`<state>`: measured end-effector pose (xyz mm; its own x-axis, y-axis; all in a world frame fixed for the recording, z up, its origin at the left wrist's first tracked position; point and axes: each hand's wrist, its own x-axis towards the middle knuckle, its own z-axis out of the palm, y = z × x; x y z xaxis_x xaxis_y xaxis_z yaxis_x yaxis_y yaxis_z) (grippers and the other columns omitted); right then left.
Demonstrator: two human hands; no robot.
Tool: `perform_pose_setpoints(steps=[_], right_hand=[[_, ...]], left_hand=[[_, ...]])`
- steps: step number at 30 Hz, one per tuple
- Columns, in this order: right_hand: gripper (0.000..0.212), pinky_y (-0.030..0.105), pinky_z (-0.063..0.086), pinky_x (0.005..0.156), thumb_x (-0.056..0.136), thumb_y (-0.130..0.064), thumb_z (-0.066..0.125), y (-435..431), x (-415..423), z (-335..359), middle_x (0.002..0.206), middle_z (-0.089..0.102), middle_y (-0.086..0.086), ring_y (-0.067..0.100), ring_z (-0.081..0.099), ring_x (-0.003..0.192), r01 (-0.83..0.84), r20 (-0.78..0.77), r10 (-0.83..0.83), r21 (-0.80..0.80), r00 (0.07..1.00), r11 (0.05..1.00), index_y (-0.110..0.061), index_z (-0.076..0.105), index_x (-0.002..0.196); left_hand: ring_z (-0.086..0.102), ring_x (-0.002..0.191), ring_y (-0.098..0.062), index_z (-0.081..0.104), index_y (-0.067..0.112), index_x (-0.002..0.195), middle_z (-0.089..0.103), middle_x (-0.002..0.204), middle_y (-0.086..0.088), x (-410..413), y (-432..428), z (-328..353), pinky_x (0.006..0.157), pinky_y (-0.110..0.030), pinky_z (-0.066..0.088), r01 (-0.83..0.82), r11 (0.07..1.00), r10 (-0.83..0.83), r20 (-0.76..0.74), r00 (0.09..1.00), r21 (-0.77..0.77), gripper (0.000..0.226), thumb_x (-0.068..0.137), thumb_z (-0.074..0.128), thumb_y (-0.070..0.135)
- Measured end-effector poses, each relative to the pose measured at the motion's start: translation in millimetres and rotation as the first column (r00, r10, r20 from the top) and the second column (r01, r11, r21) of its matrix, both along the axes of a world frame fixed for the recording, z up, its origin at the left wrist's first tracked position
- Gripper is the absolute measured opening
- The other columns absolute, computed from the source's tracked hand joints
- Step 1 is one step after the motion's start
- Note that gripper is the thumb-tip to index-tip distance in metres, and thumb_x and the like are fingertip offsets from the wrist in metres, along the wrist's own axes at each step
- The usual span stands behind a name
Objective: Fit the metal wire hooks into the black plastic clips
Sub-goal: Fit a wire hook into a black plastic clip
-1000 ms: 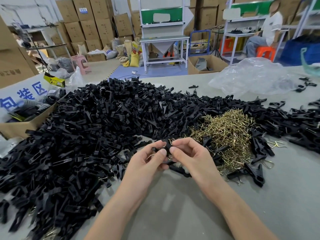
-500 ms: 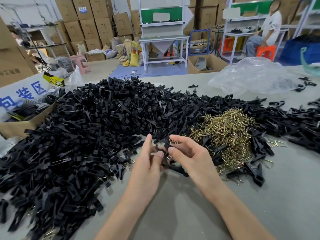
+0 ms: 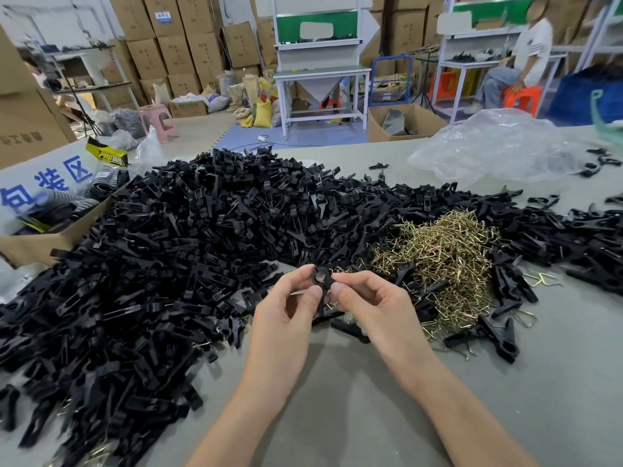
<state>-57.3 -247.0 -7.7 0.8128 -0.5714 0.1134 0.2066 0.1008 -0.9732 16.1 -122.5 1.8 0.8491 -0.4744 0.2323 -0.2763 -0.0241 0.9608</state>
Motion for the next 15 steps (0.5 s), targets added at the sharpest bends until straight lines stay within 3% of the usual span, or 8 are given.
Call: perform_pose_setpoints(steps=[9, 15], right_hand=[[0.012, 0.013, 0.052, 0.079, 0.091, -0.007, 0.073, -0.1, -0.7, 1.7, 0.095, 0.079, 0.001, 0.008, 0.074, 0.09, -0.008, -0.01, 0.007, -0.027, 1.0, 1.0, -0.015, 0.076, 0.1], [0.015, 0.013, 0.051, 0.078, 0.091, -0.007, 0.072, 0.4, -2.6, 2.1, 0.097, 0.079, -0.002, 0.007, 0.074, 0.092, -0.035, -0.039, 0.034, -0.04, 0.999, 0.999, -0.012, 0.076, 0.104]], left_hand=[[0.071, 0.095, -0.009, 0.068, 0.025, 0.105, 0.076, 0.099, 0.009, 1.3, 1.9, -2.4, 0.082, -0.016, 0.052, 0.01, 0.997, -0.014, -0.054, 0.998, -0.081, 0.014, 0.095, 0.067, 0.015], [0.07, 0.095, -0.006, 0.069, 0.025, 0.103, 0.076, 0.099, 0.01, 2.1, 1.2, -2.8, 0.081, -0.014, 0.051, 0.005, 0.995, -0.011, -0.053, 0.999, -0.104, 0.014, 0.095, 0.066, 0.013]])
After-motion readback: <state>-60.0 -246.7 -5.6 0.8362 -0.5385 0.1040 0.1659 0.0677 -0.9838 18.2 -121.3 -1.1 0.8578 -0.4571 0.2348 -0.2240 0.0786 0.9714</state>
